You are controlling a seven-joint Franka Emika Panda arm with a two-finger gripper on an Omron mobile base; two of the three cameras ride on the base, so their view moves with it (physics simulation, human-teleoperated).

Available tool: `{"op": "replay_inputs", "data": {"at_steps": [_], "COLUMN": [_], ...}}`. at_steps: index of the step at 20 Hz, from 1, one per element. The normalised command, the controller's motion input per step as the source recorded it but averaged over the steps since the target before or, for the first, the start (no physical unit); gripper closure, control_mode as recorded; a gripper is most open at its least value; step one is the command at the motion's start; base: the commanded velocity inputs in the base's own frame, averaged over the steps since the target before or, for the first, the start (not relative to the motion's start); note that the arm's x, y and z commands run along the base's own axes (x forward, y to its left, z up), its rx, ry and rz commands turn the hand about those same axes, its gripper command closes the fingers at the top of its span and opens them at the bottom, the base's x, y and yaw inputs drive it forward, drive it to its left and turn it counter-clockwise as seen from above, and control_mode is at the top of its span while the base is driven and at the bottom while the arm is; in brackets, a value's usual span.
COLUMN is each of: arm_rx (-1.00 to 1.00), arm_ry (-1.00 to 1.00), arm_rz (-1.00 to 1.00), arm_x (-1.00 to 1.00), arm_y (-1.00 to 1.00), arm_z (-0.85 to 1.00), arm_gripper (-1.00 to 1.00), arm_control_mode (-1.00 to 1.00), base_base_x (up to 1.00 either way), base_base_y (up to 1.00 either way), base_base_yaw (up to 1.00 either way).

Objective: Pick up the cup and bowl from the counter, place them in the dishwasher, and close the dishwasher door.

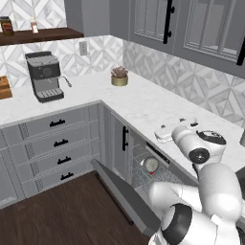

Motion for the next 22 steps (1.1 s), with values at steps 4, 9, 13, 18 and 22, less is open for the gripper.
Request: {"op": "replay_inputs", "data": {"at_steps": [4, 9, 13, 18, 22], "arm_rx": [-0.06, -0.11, -0.51, -0.80, -0.98], "arm_ry": [0.45, 0.24, 0.08, 0.25, 0.36], "arm_rz": [-0.03, -0.02, -0.08, -0.06, -0.01], "arm_x": [-0.51, -0.41, -0.56, -0.56, -0.57], "arm_y": [-0.22, -0.04, -0.36, -0.61, -0.58], "arm_z": [1.00, 1.00, 1.00, 0.60, 0.12], "arm_gripper": [-1.00, -1.00, -1.00, -1.00, -1.00], "arm_control_mode": [-1.00, -1.00, -1.00, -1.00, -1.00], "base_base_x": [0.00, 0.00, 0.00, 0.00, 0.00], "base_base_y": [0.00, 0.00, 0.00, 0.00, 0.00], "base_base_yaw": [0.00, 0.00, 0.00, 0.00, 0.00]}}
